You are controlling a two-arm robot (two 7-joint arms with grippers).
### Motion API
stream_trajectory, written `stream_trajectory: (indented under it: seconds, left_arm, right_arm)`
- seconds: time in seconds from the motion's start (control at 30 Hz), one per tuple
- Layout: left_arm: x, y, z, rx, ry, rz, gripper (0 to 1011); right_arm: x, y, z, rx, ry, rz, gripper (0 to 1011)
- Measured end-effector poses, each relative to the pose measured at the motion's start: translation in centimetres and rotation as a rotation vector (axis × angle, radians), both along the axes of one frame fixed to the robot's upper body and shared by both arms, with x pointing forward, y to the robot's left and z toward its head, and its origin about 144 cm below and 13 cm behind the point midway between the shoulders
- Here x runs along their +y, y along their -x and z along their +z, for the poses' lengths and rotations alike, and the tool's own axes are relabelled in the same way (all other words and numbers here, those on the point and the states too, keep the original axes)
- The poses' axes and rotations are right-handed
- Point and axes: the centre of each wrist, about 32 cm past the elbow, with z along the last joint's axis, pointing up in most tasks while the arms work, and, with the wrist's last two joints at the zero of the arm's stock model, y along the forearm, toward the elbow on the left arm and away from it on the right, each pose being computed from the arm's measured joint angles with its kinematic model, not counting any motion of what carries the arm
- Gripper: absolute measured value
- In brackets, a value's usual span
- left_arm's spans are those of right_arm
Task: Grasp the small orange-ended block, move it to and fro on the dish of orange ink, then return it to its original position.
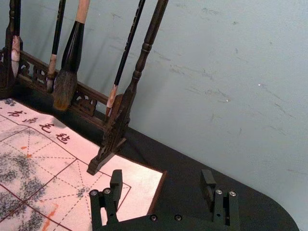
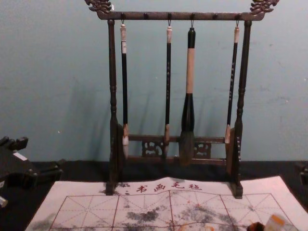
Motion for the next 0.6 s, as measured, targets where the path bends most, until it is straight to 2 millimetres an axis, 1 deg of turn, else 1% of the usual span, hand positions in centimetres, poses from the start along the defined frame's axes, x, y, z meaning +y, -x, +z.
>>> stream_trajectory:
  seconds: [0.43,0.6]
  left_arm:
    - [0.0,0.0,0.0,0.0,0.0,0.0,1001]
    - [0.0,0.0,0.0,0.0,0.0,0.0,1001]
  right_arm:
    - [0.09,-0.15,0.02,-0.008,0.006,-0.005,1003]
    - [-0.32,-0.46,0.31,-0.012,-0.016,0.004,1003]
